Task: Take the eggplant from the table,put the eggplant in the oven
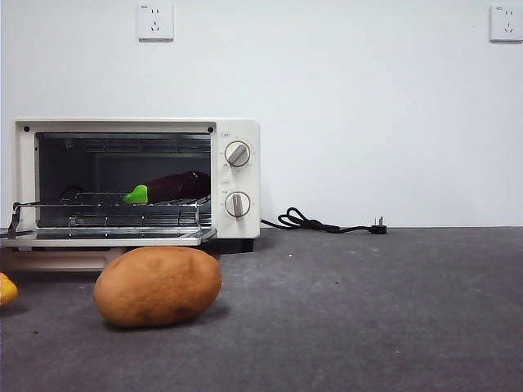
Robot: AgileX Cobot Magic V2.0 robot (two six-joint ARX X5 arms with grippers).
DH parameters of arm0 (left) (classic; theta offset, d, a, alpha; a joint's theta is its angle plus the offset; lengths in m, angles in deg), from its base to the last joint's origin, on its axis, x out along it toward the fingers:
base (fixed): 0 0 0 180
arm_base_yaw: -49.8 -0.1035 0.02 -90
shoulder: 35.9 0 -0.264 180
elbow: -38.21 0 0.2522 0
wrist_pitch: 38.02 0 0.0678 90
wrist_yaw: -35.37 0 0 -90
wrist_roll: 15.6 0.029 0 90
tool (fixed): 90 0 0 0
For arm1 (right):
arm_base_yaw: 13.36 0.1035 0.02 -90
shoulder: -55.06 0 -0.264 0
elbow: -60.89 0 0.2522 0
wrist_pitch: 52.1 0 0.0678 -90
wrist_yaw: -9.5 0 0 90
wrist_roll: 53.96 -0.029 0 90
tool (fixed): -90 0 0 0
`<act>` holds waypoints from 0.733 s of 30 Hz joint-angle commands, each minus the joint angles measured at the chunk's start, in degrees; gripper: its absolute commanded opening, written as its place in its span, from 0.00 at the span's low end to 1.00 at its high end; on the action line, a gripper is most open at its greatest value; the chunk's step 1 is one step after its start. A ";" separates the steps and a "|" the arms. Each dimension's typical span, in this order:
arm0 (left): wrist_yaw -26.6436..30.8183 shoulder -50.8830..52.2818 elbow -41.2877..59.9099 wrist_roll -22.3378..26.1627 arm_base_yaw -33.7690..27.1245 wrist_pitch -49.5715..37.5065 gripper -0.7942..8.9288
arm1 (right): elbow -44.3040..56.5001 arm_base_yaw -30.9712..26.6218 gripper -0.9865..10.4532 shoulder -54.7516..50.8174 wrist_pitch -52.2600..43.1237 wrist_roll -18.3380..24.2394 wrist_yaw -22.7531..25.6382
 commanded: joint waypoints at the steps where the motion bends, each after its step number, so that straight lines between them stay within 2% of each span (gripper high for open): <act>1: -8.26 -4.50 0.55 0.00 -4.92 -2.62 0.07 | 3.21 0.04 0.08 -2.40 1.46 0.37 -0.15; 4: -17.57 -9.11 0.55 -1.55 -10.01 -4.94 0.07 | 4.76 0.04 0.08 -4.48 1.46 0.26 -0.15; 7: -21.64 -13.31 0.55 -1.57 -13.62 -5.86 0.07 | 4.83 0.04 0.08 -6.49 1.46 0.13 0.07; 13: -23.02 -21.46 1.01 -0.66 -18.29 -6.01 0.07 | 4.83 0.04 0.08 -10.36 1.46 -1.09 4.02; 22: -23.98 -34.05 5.31 3.80 -21.27 -8.15 0.08 | 4.83 0.04 0.08 -13.77 1.46 -3.26 6.93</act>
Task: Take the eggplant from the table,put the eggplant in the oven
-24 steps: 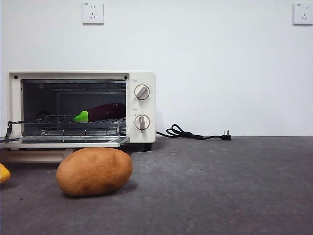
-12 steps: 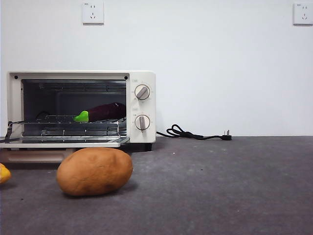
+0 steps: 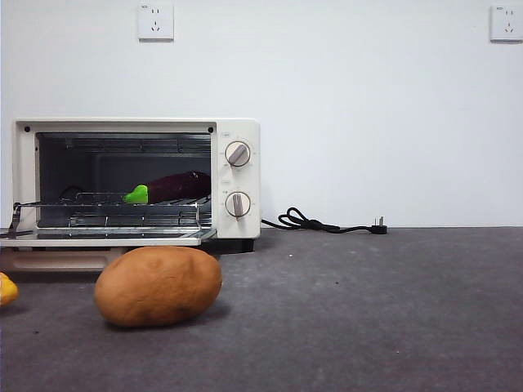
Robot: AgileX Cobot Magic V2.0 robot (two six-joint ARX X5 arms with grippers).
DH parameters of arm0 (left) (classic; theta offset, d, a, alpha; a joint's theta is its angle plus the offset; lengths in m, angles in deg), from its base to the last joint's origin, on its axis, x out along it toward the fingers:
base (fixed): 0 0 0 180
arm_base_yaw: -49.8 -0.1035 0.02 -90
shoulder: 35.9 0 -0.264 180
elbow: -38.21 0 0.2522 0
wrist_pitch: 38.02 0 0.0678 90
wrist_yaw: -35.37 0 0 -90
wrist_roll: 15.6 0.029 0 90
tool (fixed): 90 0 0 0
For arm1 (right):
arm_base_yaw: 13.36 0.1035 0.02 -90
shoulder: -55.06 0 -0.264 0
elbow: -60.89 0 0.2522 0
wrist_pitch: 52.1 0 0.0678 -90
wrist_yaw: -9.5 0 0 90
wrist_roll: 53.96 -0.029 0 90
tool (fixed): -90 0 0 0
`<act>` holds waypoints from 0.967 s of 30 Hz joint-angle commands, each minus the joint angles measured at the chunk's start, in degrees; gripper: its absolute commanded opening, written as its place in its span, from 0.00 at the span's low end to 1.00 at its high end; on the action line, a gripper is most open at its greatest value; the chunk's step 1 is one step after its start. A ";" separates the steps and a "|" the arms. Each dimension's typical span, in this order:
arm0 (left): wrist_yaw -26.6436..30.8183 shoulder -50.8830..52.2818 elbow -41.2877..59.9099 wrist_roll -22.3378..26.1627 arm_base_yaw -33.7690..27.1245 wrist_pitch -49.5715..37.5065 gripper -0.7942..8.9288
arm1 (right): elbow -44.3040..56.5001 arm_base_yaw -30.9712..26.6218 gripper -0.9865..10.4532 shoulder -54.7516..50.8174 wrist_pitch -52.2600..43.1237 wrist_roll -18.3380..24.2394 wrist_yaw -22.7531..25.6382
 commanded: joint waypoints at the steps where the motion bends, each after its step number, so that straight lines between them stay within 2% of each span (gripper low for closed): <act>1: -0.24 -3.56 2.32 1.90 -2.10 -1.77 0.07 | 0.46 0.04 0.08 -0.66 1.46 -1.68 0.59; 5: -1.16 -7.32 4.55 1.70 -5.97 -4.94 0.08 | 0.46 0.04 0.08 -1.29 1.46 -3.91 0.59; 12: -7.23 -15.47 5.88 1.55 -10.32 -8.26 0.08 | 0.46 0.04 0.08 -1.53 1.46 -7.04 1.40; 15: -9.81 -19.12 5.88 1.55 -10.32 -9.57 0.08 | 0.46 0.04 0.08 -1.53 1.46 -7.96 1.60; 25: -9.81 -26.88 5.88 1.90 -9.49 -11.98 0.07 | 0.46 0.04 0.08 -1.53 1.46 -9.66 5.18; 29: -11.80 -28.83 5.88 2.27 -8.87 -12.37 0.07 | 0.46 0.04 0.08 -1.51 1.46 -9.77 6.34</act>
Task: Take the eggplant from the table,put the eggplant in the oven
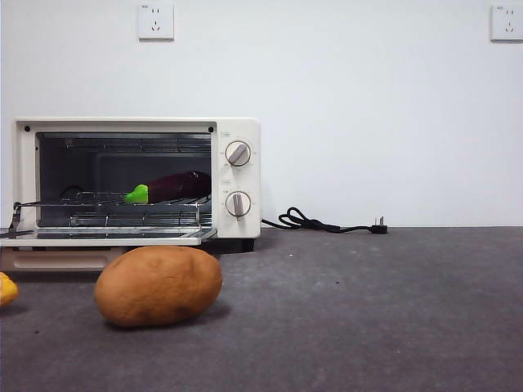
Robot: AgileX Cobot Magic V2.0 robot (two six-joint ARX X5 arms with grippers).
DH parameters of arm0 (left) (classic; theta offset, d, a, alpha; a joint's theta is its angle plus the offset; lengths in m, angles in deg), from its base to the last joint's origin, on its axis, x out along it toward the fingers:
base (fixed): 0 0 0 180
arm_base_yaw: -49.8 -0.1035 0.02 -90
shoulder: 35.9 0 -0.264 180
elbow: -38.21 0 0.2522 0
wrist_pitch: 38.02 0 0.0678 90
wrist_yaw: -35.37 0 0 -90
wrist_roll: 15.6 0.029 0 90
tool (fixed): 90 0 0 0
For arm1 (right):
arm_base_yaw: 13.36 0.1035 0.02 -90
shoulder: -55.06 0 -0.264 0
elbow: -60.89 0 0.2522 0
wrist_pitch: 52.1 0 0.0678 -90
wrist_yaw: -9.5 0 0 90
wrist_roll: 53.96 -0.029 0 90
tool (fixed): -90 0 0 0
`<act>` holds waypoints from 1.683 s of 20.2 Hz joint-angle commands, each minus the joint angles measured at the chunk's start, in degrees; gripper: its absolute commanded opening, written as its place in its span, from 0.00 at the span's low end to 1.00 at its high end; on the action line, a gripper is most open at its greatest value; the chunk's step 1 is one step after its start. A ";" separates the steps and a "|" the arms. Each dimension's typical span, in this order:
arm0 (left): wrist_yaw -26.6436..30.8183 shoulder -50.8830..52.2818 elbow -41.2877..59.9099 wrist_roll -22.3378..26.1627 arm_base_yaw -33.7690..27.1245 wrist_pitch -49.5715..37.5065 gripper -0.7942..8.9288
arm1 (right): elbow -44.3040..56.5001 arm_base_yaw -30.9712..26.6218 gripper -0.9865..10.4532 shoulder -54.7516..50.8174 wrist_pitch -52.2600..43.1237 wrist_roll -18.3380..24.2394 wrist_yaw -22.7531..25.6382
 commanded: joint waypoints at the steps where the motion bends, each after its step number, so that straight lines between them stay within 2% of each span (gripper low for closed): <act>1: -2.43 -1.62 0.52 1.11 0.70 -0.81 0.08 | 0.46 0.02 0.08 -0.13 1.46 -0.74 0.92; 6: -3.91 -1.66 0.52 1.29 3.10 -1.18 0.07 | 0.46 0.02 0.08 -0.13 1.46 -0.72 3.37; 11: -4.24 -1.75 0.52 1.49 6.99 -1.20 0.07 | 0.46 0.02 0.08 -0.13 1.46 -0.74 3.76; 12: -6.34 -1.75 0.52 1.38 7.17 -1.49 0.07 | 0.46 0.02 0.08 -0.15 1.46 -0.74 3.78; 14: -11.21 -1.53 0.48 -1.05 6.97 -3.04 0.08 | 0.46 0.02 0.08 -0.13 1.46 -0.72 3.78; 21: -13.81 2.14 -2.99 -4.00 5.92 -4.85 0.08 | 0.46 0.02 0.08 -0.15 1.46 -0.66 3.76; 23: -15.72 3.10 -4.74 -6.29 5.92 -7.10 0.08 | 0.46 0.02 0.08 -0.15 1.46 -0.66 3.74; 26: -15.61 3.23 -7.74 -7.74 7.02 -9.73 0.08 | 0.46 0.02 0.08 -0.15 1.46 -0.74 3.72; 28: -15.37 3.23 -8.20 -8.02 7.56 -13.49 0.08 | 0.46 0.02 0.08 -0.15 1.46 -0.83 3.37; 31: -13.55 3.23 -8.20 -11.63 8.20 -20.02 0.08 | 0.46 0.02 0.08 -0.15 1.46 -0.96 3.08; 34: -12.35 3.23 -8.20 -12.24 8.24 -23.56 0.08 | 0.46 0.02 0.08 -0.15 1.46 -0.98 3.08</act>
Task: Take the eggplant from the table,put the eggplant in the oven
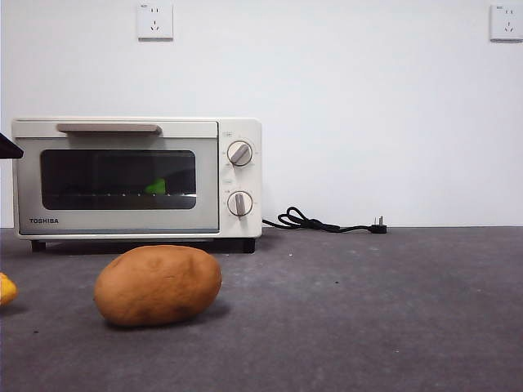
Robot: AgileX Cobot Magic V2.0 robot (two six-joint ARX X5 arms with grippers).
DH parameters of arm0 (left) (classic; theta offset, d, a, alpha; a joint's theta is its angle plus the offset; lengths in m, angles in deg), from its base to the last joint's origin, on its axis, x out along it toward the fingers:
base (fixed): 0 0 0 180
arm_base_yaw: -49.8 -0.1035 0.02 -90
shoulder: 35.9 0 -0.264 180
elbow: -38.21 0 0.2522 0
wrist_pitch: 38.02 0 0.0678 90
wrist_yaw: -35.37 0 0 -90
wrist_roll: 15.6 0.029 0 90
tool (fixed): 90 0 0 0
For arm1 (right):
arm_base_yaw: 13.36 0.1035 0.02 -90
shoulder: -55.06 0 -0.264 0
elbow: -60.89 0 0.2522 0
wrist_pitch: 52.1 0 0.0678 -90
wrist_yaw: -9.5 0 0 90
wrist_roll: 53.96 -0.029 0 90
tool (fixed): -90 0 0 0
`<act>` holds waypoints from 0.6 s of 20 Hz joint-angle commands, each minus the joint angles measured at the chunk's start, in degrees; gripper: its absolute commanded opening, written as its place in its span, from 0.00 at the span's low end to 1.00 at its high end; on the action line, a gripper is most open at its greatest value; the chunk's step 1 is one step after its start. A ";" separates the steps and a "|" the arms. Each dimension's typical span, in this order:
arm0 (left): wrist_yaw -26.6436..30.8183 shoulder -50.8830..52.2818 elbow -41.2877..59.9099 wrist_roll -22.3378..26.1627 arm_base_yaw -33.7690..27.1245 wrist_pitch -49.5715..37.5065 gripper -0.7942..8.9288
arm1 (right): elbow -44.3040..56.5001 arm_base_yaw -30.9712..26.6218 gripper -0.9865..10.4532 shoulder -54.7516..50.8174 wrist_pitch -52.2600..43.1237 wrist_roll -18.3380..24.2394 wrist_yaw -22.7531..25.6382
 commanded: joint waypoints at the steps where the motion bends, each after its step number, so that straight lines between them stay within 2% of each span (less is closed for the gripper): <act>1: 0.07 -0.11 0.09 -1.33 -0.07 -1.77 0.08 | 0.46 0.00 0.08 -0.11 1.49 -0.63 -0.20; 5: 0.44 1.44 -0.07 -1.29 -0.07 1.79 0.08 | 0.46 0.00 0.08 -0.11 1.49 -0.57 -0.15; 12: 11.61 15.47 -0.07 -0.76 2.78 9.68 0.08 | 0.46 0.00 0.08 -0.09 1.49 -0.37 0.09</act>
